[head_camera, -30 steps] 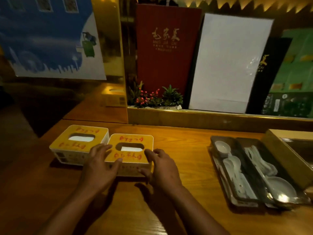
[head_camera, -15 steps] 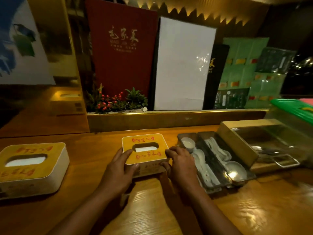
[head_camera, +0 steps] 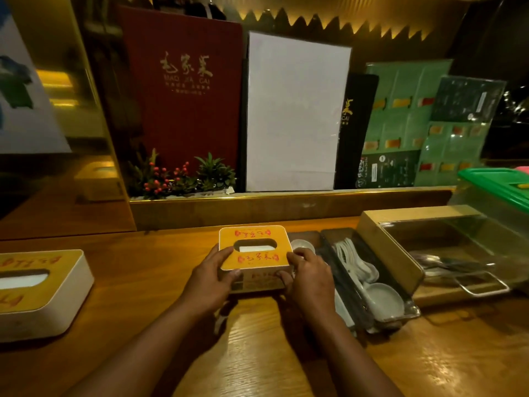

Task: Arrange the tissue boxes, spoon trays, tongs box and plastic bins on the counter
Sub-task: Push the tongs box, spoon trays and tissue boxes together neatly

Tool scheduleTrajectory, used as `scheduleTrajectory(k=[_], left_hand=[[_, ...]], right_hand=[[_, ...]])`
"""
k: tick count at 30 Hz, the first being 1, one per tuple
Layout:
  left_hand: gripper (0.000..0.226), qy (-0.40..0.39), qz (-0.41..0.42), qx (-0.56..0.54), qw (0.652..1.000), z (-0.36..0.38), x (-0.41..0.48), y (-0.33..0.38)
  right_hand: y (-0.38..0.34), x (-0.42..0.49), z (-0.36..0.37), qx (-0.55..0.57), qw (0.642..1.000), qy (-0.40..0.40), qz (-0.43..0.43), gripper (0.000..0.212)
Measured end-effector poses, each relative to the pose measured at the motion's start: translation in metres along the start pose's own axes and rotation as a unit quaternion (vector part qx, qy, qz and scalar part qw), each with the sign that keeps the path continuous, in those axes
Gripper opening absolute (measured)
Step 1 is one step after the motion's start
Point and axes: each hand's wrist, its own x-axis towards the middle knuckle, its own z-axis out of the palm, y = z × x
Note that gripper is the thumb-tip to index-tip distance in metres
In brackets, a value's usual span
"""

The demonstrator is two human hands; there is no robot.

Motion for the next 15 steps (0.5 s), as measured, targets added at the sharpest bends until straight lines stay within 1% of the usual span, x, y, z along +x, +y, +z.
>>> scheduleTrajectory(k=[8, 12, 15], left_hand=[[0.062, -0.018, -0.013, 0.008, 1.000, -0.005, -0.007, 0.014], [0.077, -0.026, -0.005, 0.055, 0.998, -0.019, -0.012, 0.017], [0.085, -0.004, -0.015, 0.070, 0.997, -0.049, -0.014, 0.012]], right_hand=[[0.000, -0.001, -0.002, 0.015, 1.000, -0.002, 0.002, 0.056], [-0.005, -0.006, -0.002, -0.005, 1.000, 0.013, -0.014, 0.062], [-0.021, -0.014, 0.005, -0.002, 0.998, 0.047, -0.048, 0.062]])
